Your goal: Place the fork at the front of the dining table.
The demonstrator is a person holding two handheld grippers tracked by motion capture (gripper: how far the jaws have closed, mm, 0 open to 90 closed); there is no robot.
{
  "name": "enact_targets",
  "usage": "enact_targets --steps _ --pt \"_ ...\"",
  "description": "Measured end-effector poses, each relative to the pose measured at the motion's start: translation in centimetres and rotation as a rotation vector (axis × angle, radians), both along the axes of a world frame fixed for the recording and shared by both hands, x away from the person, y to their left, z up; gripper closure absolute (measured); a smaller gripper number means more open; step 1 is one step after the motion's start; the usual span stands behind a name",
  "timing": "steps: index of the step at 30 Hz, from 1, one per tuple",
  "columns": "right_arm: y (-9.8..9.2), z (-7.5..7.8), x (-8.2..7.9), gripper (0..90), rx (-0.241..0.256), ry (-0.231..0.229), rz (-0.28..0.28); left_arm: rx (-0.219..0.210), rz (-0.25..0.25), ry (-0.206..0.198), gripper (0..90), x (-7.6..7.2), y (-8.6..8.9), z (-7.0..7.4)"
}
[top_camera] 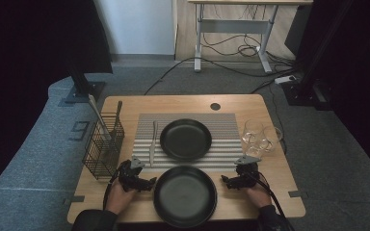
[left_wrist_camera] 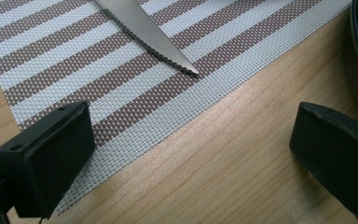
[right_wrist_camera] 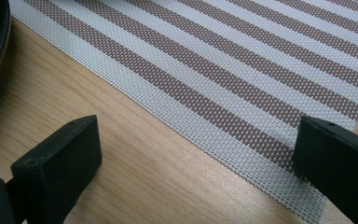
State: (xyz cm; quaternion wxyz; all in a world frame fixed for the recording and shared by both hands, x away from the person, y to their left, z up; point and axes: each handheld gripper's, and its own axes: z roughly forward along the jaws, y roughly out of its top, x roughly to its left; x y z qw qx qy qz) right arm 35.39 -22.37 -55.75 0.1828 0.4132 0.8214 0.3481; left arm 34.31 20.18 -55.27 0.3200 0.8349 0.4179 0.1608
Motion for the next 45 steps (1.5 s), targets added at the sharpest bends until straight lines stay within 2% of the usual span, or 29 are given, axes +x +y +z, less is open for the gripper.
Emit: enact_targets --steps 6,11,15,16,23,27,28,31,32,36,37,39,45 --pt "0.0 0.0 0.0 0.5 -0.003 0.003 -0.003 0.0 0.0 0.0 0.0 0.0 0.0 0.0" --pt "-0.2 0.4 -0.1 0.7 -0.031 -0.005 -0.01 0.0 0.0 0.0 0.0 0.0 0.0 0.0" --pt "-0.2 1.1 -0.2 0.7 -0.02 -0.005 -0.011 0.0 0.0 0.0 0.0 0.0 0.0 0.0" --pt "0.0 1.8 -0.4 0.7 -0.021 -0.015 0.0 0.0 0.0 0.0 0.0 0.0 0.0 0.0" --pt "0.2 3.6 -0.9 1.4 -0.025 -0.019 0.043 -0.002 0.001 -0.001 0.0 0.0 0.0 0.0" --pt "-0.1 4.4 -1.2 2.1 -0.022 -0.022 0.052 -0.002 0.001 -0.001 0.0 0.0 0.0 0.0" --pt "-0.4 5.1 -1.5 2.1 -0.022 -0.015 0.051 -0.002 0.001 0.0 0.0 0.0 0.0 0.0" --pt "-0.7 5.7 -1.7 2.1 -0.018 -0.011 0.048 -0.002 0.002 -0.001 0.0 0.0 0.0 0.0" --pt "-0.9 6.5 -2.0 2.1 -0.007 -0.009 0.049 -0.002 0.002 -0.001 0.0 0.0 0.0 0.0" --pt "-1.1 7.4 -2.3 2.3 0.0 -0.006 0.059 0.0 0.0 0.0 0.0 0.0 0.0 0.0" --pt "-1.0 8.1 -2.6 2.9 0.002 -0.009 0.073 0.0 0.001 0.001 0.0 0.0 0.0 0.0" --pt "-0.9 8.3 -2.7 3.1 0.003 -0.008 0.078 0.0 0.001 0.0 0.0 0.0 0.0 0.0" --pt "-0.1 10.5 -3.2 3.3 0.005 -0.005 0.127 -0.001 0.004 0.001 0.0 0.0 -0.1 0.0"
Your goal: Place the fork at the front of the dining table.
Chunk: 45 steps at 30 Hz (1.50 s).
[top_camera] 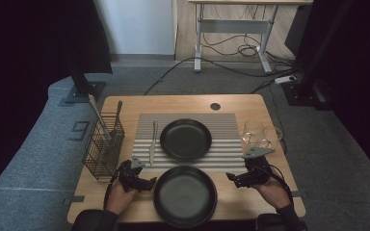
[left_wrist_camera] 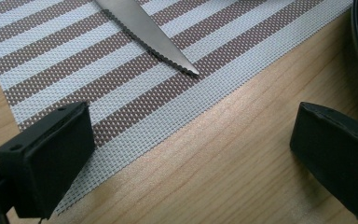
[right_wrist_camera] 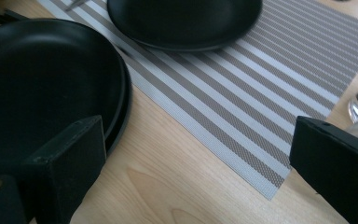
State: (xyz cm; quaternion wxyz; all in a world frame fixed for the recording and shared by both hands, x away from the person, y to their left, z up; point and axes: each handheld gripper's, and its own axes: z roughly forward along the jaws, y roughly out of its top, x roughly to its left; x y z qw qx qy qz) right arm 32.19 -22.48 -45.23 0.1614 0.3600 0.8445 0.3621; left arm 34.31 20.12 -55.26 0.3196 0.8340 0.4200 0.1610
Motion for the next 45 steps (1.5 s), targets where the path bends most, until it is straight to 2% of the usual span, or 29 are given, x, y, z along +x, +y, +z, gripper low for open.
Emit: enact_targets --steps 10,16,22,29,37,45 --pt "1.5 3.0 0.0 2.3 0.01 -0.002 0.067 0.001 0.001 0.0 0.0 0.0 0.0 0.0" --pt "2.7 4.2 0.4 1.0 0.019 0.007 0.096 0.001 0.002 0.0 0.0 0.0 0.0 0.0" --pt "4.0 5.2 0.9 0.6 0.005 0.017 0.126 0.001 0.002 0.001 0.0 0.0 0.0 0.0" --pt "5.4 5.9 1.6 0.6 0.008 0.022 0.167 0.0 0.003 0.0 0.0 0.0 0.0 0.0" --pt "8.0 6.8 3.0 0.6 0.025 0.007 0.204 0.0 0.002 0.001 0.0 0.0 0.0 0.0" --pt "9.8 7.5 4.3 0.5 0.019 0.003 0.216 0.0 0.002 0.001 0.0 0.0 0.0 0.0"
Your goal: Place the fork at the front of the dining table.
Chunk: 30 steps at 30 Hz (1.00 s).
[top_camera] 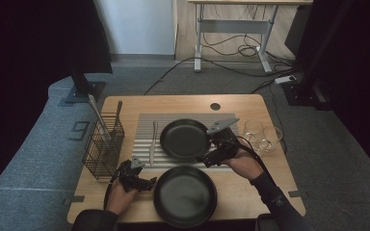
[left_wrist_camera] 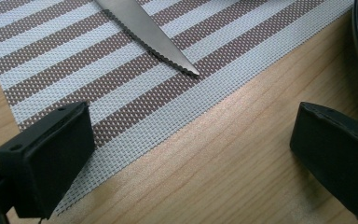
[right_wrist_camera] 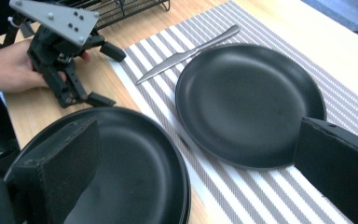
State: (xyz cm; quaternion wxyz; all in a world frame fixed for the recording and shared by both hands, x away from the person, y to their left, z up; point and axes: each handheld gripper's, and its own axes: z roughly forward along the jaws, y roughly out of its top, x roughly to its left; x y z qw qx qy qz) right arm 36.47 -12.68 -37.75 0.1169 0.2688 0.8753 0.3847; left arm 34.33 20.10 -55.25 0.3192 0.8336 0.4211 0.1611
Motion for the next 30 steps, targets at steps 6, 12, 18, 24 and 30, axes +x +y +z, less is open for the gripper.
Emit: enact_targets --steps 6,12,18,24,30 --pt "1.5 0.6 1.5 0.4 0.003 -0.001 0.007 0.001 0.0 0.0 0.0 0.0 0.0 0.0" --pt "3.0 0.9 2.6 0.4 0.002 -0.001 0.017 0.0 0.0 0.0 0.0 0.0 0.0 0.0" --pt "4.5 1.2 3.3 0.4 0.004 0.001 0.039 -0.001 0.001 0.0 0.0 0.0 0.0 0.0" --pt "6.7 1.3 4.0 0.4 -0.006 0.02 0.059 -0.001 0.0 0.0 0.0 0.0 0.0 0.0" --pt "8.0 1.4 4.7 0.9 -0.026 0.02 0.069 0.001 -0.001 0.0 0.0 0.0 0.0 0.0"
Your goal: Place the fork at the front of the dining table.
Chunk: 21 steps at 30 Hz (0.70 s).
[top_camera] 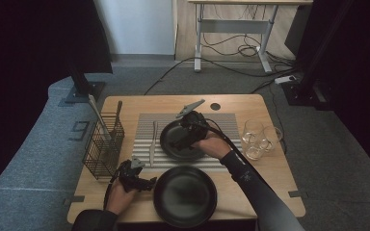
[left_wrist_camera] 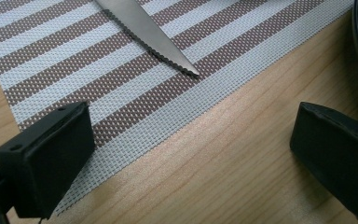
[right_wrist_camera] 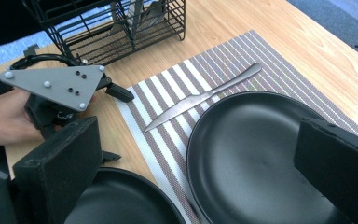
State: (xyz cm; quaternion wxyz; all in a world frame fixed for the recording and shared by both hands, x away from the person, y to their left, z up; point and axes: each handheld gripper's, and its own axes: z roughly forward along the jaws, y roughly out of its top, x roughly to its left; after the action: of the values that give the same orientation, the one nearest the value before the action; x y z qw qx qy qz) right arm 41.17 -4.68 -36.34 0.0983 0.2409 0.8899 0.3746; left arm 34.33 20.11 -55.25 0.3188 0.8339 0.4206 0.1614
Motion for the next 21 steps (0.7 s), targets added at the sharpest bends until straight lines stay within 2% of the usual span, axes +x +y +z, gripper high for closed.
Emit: enact_targets --steps 9,16,21 --pt "3.2 0.6 1.0 1.8 0.005 0.0 0.035 -0.001 0.0 0.0 0.0 0.0 0.0 0.0" --pt "4.9 0.4 1.7 0.8 0.002 -0.011 0.05 -0.002 0.001 -0.001 0.0 0.0 0.0 0.0" --pt "6.5 0.3 2.4 2.3 0.019 -0.022 0.067 -0.002 0.001 -0.001 0.0 0.0 0.0 0.0"
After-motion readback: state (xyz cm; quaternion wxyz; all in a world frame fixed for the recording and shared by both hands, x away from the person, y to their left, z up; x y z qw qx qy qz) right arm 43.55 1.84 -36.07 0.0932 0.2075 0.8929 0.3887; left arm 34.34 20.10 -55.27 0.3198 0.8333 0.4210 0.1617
